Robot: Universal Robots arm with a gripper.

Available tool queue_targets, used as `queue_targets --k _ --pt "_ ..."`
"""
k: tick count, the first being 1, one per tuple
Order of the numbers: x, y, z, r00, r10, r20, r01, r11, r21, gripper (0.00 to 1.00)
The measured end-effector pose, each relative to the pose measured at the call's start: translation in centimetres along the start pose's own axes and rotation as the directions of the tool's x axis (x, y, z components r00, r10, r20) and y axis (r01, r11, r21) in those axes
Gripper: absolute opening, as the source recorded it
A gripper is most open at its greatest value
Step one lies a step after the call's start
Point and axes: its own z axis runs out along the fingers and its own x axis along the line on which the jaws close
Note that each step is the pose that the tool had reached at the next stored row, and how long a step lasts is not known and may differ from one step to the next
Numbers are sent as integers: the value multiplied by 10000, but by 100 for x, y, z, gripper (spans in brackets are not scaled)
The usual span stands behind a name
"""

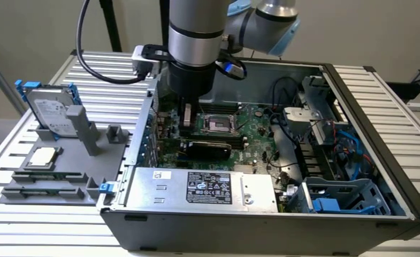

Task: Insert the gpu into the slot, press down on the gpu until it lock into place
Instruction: 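Press down on the gpu until it lock into place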

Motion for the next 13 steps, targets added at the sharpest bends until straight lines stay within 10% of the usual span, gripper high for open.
queue_targets --k 8,13 --pt "0 73 5 9999 -31 -162 20 9978 -658 11" --pt "0 93 8 9990 -87 -432 46 9956 -933 11"
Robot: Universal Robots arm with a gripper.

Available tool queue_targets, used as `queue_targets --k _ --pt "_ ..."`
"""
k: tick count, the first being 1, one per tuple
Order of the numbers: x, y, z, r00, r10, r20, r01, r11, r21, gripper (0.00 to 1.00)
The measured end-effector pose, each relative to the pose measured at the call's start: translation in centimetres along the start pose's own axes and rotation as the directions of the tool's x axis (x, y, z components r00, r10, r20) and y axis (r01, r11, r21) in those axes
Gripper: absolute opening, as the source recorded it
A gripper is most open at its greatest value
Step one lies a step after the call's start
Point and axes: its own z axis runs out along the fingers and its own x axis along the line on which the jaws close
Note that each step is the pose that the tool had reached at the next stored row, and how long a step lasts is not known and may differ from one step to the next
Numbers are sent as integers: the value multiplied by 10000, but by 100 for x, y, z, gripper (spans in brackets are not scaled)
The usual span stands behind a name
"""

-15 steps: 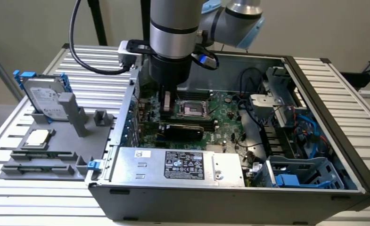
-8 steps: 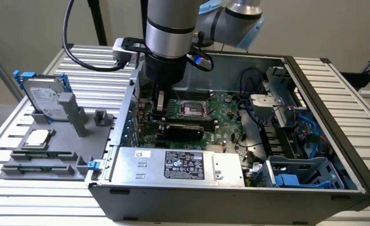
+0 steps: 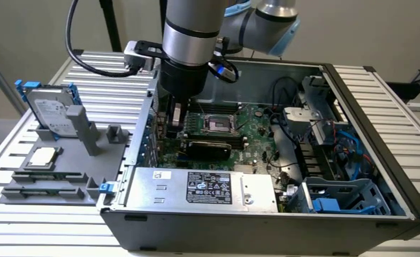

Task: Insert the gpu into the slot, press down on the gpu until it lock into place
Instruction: 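Press down on the gpu until it lock into place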

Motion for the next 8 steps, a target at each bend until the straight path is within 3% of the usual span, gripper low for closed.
queue_targets --k 2,5,8 --pt "0 6 1 10000 -16 -70 15 9999 -123 11" --pt "0 12 -12 9999 -37 -96 33 9995 -321 11" --pt "1 22 -73 9999 -38 -112 34 9992 -402 11"
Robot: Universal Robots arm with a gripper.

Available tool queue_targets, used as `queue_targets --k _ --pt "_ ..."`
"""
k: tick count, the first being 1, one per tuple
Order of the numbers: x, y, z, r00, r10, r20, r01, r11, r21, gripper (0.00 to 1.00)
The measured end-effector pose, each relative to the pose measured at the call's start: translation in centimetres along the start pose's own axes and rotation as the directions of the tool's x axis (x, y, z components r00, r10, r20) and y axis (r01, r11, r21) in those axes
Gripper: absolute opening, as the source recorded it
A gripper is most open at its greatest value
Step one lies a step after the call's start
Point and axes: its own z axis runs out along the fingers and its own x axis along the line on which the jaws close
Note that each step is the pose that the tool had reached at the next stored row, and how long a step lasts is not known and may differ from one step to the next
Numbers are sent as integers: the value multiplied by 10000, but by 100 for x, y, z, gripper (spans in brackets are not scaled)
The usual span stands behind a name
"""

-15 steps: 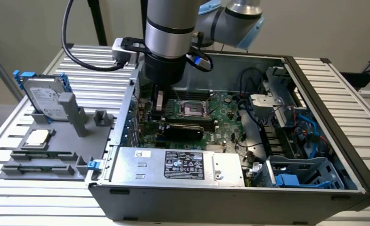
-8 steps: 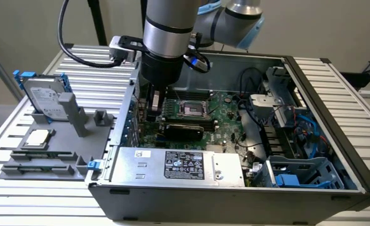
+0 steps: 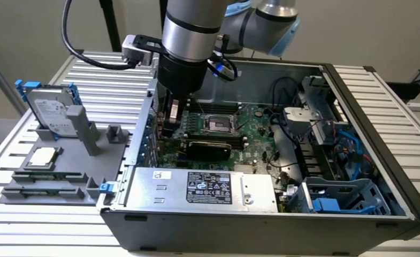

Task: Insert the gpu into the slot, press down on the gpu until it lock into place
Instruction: 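Press down on the gpu until it lock into place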

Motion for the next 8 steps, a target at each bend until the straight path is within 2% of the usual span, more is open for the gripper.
queue_targets --k 2,5,7,8 --pt "0 3 -17 10000 8 -53 -8 10000 -55 11" --pt "-4 4 -23 9998 33 -182 -36 9999 -132 11" --pt "-9 4 -23 9997 59 -236 -63 9998 -170 11" --pt "-11 4 -23 9997 75 -245 -80 9998 -184 11"
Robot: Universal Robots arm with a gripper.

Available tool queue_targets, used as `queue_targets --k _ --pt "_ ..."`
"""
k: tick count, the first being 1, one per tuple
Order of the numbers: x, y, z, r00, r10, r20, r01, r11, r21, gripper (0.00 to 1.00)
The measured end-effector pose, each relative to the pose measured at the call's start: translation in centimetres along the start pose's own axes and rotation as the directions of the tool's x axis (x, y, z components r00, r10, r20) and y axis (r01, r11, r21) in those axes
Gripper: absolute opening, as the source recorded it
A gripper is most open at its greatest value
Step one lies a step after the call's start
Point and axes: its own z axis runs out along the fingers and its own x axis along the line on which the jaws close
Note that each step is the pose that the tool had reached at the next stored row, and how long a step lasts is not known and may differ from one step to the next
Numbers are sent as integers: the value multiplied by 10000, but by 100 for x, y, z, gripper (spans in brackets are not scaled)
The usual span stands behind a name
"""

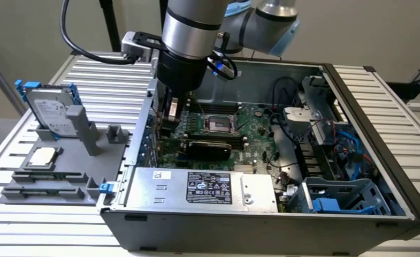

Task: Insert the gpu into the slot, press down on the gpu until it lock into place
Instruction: 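Press down on the gpu until it lock into place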

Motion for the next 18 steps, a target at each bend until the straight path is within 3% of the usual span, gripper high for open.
queue_targets --k 7,13,18 --pt "-3 26 18 9993 373 84 -373 9993 -57 11" --pt "-4 34 23 9964 824 185 -821 9965 -155 11" --pt "-3 35 22 9938 1097 192 -1092 9937 -234 11"
